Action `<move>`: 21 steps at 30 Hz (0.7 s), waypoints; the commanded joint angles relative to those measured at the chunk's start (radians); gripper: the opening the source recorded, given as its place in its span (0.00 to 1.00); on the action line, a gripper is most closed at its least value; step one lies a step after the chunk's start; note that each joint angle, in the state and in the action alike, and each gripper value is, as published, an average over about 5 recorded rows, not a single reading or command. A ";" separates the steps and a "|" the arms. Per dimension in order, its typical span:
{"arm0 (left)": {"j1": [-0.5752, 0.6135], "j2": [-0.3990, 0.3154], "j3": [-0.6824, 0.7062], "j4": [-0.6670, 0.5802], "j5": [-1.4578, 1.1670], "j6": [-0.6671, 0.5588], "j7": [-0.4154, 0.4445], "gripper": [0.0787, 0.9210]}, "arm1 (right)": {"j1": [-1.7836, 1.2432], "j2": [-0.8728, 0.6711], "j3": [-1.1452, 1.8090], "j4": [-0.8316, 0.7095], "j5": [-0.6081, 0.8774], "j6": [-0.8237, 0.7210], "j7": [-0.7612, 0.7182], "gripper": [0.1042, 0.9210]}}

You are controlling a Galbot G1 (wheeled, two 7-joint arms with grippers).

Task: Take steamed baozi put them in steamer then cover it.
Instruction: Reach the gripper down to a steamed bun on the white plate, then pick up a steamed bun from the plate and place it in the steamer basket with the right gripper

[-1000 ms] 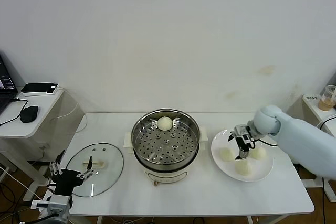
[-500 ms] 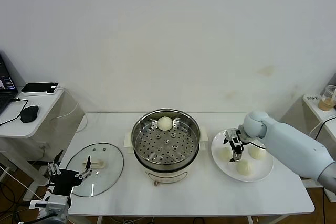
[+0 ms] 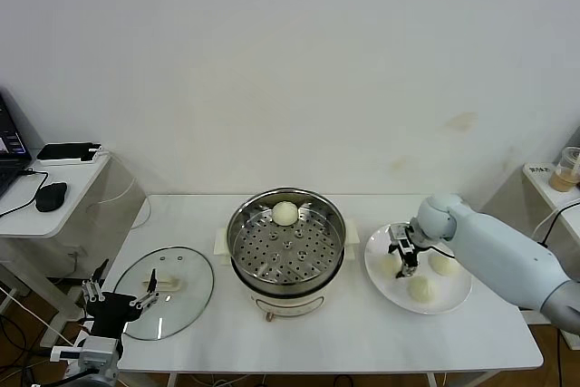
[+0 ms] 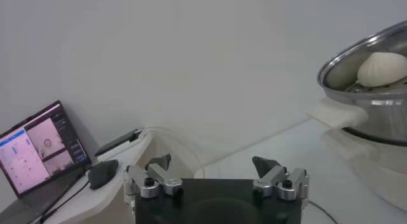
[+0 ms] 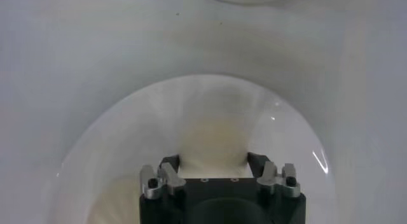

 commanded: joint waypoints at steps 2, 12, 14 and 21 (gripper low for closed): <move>0.001 0.002 0.000 -0.004 0.000 0.001 -0.001 0.88 | 0.004 -0.003 0.002 0.007 0.004 -0.002 -0.008 0.62; -0.001 0.011 0.001 -0.013 -0.003 0.004 0.000 0.88 | 0.212 -0.141 -0.100 0.165 0.145 -0.043 -0.030 0.62; -0.003 0.013 0.004 -0.013 -0.003 0.003 0.000 0.88 | 0.278 -0.168 -0.132 0.200 0.184 -0.056 -0.030 0.62; -0.012 0.018 0.018 -0.014 -0.004 0.003 0.000 0.88 | 0.552 -0.184 -0.311 0.300 0.348 -0.099 -0.020 0.63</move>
